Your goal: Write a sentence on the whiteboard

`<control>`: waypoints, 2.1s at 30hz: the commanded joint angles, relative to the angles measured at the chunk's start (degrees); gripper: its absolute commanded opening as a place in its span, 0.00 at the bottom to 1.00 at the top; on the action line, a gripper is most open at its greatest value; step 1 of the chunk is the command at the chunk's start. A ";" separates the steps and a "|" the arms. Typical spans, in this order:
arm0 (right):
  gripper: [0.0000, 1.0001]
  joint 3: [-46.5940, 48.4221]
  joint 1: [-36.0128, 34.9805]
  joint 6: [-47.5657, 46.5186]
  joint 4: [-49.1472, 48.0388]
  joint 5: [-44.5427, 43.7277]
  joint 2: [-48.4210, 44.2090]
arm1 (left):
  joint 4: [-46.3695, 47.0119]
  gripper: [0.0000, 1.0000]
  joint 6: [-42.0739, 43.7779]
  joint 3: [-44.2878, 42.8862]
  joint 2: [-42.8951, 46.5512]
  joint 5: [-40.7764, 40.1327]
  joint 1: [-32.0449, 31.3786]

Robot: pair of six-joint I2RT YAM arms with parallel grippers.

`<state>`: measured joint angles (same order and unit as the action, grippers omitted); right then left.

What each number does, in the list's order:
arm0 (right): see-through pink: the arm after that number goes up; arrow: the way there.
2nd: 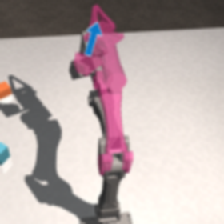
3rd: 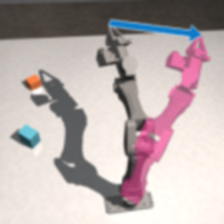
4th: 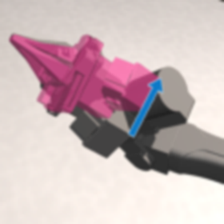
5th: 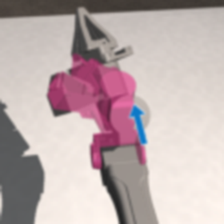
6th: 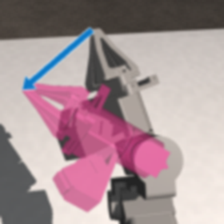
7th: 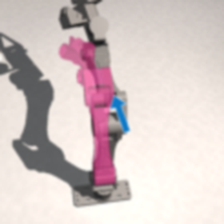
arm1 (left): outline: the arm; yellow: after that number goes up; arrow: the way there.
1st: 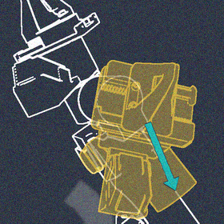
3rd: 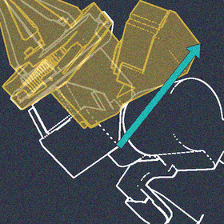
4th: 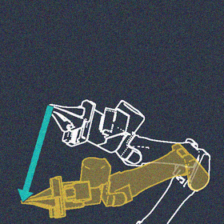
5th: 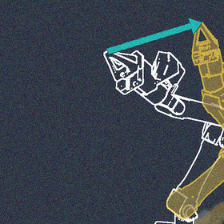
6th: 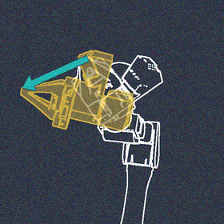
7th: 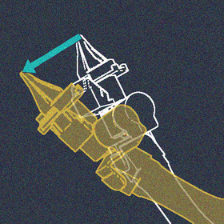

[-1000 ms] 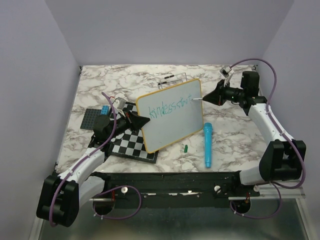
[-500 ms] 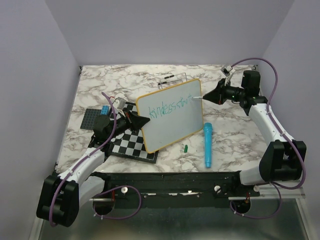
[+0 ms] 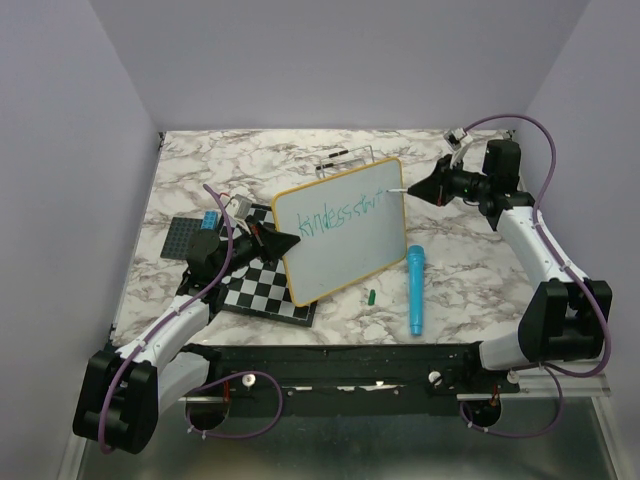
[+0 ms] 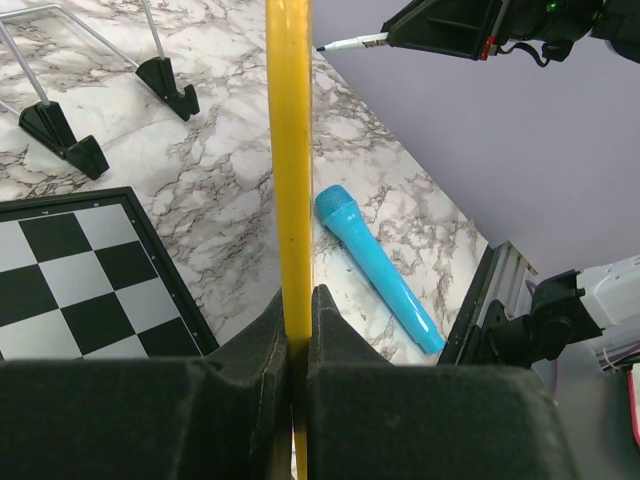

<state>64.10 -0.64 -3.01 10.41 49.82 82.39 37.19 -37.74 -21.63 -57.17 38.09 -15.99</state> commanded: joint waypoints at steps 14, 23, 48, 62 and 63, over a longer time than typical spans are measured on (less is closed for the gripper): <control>0.01 0.68 -0.50 2.47 -3.47 1.41 3.48 | 4.12 0.00 1.08 -1.31 0.48 2.96 -0.54; 0.01 1.03 -1.11 1.96 -2.86 3.53 4.36 | 4.30 0.00 1.00 -1.22 0.39 2.96 -0.54; 0.01 -0.73 -0.67 -2.79 3.56 -1.22 3.13 | 4.38 0.00 0.91 -1.14 0.83 2.78 -0.54; 0.01 -0.46 -1.99 -1.30 3.47 2.64 3.13 | 4.47 0.00 1.00 -1.22 0.30 2.78 -0.54; 0.00 -0.38 -2.25 -0.61 2.95 2.82 3.04 | 4.47 0.00 1.00 -1.22 0.21 2.78 -0.54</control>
<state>63.79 -1.56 -4.51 13.37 51.37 85.84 37.17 -39.18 -21.63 -57.17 38.09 -15.99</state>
